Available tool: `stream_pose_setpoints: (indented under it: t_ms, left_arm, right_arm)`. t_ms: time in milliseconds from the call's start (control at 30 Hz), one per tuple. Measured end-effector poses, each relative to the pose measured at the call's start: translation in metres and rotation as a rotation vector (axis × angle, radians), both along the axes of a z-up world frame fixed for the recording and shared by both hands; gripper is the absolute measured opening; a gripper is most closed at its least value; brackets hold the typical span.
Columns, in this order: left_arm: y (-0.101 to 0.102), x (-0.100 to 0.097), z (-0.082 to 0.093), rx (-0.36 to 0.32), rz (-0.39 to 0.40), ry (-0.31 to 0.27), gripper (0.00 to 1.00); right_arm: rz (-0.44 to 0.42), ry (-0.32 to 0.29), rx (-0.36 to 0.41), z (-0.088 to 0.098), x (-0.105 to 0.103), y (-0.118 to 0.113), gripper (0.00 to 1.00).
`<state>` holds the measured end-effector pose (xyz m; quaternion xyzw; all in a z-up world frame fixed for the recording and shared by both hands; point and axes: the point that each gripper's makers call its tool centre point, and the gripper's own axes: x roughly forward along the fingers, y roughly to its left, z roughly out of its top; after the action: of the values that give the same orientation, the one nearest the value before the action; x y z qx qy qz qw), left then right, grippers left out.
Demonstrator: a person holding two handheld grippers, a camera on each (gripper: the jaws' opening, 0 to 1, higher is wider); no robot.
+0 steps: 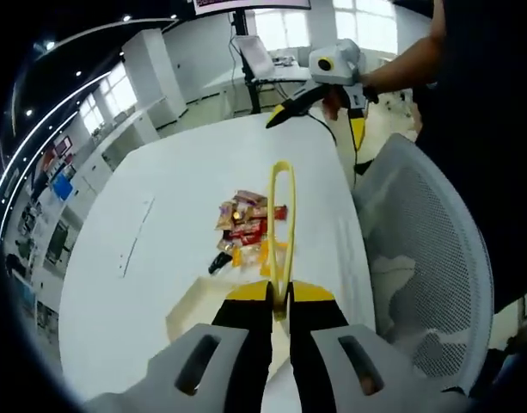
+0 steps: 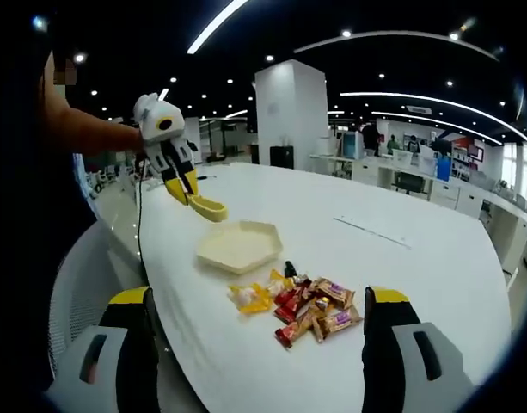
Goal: Place the target food into the container with the food tongs after gripping and lifting it, then release it inside without dropping or visibly crushing the food.
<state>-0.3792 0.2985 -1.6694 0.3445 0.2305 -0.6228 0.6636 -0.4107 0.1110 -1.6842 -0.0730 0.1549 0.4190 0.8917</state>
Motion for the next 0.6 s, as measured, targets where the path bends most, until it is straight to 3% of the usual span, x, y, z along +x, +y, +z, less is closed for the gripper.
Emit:
stream_pose_setpoints:
  t_ms: [200, 267, 367, 433, 600]
  left_arm:
    - [0.001, 0.007, 0.024, -0.016, -0.005, -0.025, 0.0]
    - [0.002, 0.011, 0.036, -0.035, 0.011, -0.014, 0.0]
    - [0.004, 0.013, 0.05, -0.05, 0.022, -0.001, 0.0]
    - [0.007, 0.017, 0.056, -0.052, 0.029, -0.001, 0.0]
    - [0.01, 0.017, 0.07, -0.044, 0.024, -0.004, 0.0]
  right_arm:
    - [0.026, -0.025, 0.034, 0.022, 0.005, 0.008, 0.99]
    - [0.044, -0.01, 0.105, 0.036, 0.008, 0.015, 0.99]
    - [0.075, -0.018, 0.088, 0.044, 0.012, 0.019, 0.99]
    - [0.101, -0.005, 0.102, 0.052, 0.014, 0.023, 0.94]
    - [0.119, -0.034, 0.142, 0.076, 0.025, 0.027, 0.94]
